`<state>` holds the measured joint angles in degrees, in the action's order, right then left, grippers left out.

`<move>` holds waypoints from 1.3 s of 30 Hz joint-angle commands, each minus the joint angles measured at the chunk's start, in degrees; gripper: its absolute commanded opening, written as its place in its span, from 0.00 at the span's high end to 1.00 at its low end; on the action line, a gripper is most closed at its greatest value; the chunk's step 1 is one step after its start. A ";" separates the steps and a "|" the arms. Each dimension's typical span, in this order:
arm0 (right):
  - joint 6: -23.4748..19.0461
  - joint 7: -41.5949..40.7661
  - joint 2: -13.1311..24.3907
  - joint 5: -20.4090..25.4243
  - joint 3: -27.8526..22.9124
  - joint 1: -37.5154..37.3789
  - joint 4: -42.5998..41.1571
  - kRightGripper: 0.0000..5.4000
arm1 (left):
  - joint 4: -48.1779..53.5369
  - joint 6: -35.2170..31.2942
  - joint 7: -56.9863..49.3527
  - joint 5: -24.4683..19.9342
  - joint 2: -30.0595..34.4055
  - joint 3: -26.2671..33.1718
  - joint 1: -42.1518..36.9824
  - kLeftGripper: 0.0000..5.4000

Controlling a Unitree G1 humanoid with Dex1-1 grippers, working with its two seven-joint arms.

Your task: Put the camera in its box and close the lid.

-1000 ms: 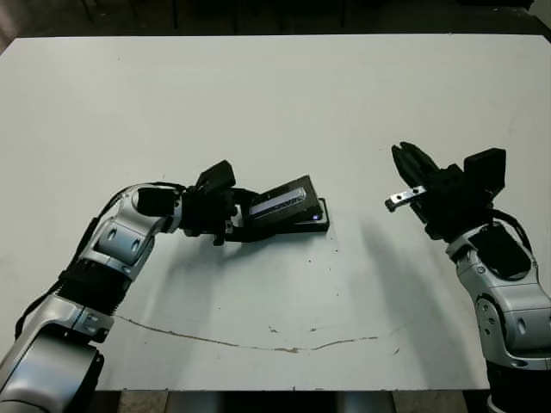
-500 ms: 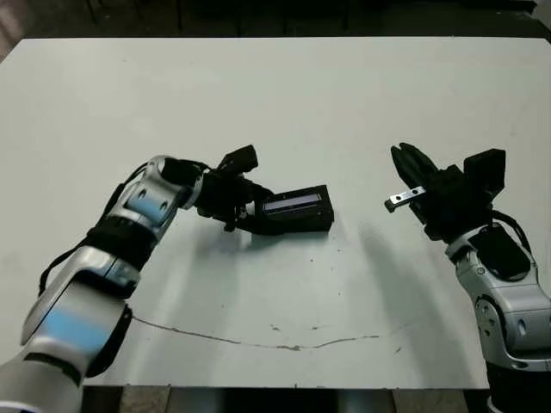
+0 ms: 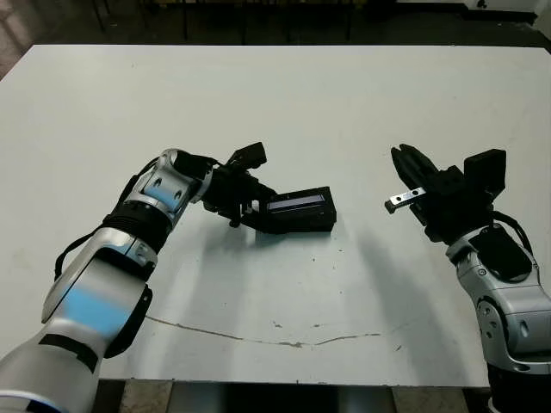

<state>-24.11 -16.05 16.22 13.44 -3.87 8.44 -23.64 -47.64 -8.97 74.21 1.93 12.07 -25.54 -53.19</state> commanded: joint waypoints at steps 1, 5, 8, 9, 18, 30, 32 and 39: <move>-2.01 0.17 0.43 0.35 -0.38 -1.14 -0.48 1.00 | 3.28 0.59 -0.82 5.96 -1.36 -5.85 3.02 0.49; -2.25 -0.04 0.46 0.37 -0.33 -1.09 -0.50 1.00 | 9.95 -2.44 2.16 8.23 0.39 -9.29 3.13 0.49; -2.16 0.08 0.45 -0.02 -0.01 -1.00 -0.50 1.00 | 12.64 -3.51 4.83 9.10 1.71 -11.24 2.70 0.49; -1.95 0.12 0.37 -0.13 0.09 -0.98 -0.43 1.00 | 13.41 -3.51 5.48 9.53 2.16 -11.97 2.47 0.49; -1.77 0.15 -0.10 0.39 -0.05 -0.81 -0.25 1.00 | 17.18 -4.00 6.38 11.59 4.99 -14.98 2.42 0.46; -2.73 0.38 0.04 0.43 -0.12 -0.98 -1.31 1.00 | 11.34 4.66 1.29 15.29 11.36 -14.84 4.96 0.06; -2.78 0.36 0.03 0.55 -0.14 -1.07 -1.37 1.00 | 9.22 5.24 0.35 15.49 12.45 -14.48 5.70 0.00; -3.59 0.60 0.00 0.60 0.10 -1.09 -2.13 1.00 | 7.91 11.47 -2.49 14.69 17.26 -12.27 10.04 0.00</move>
<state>-26.25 -15.85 16.13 13.92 -3.76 8.35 -25.73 -34.98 2.85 72.74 10.33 25.20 -33.95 -52.67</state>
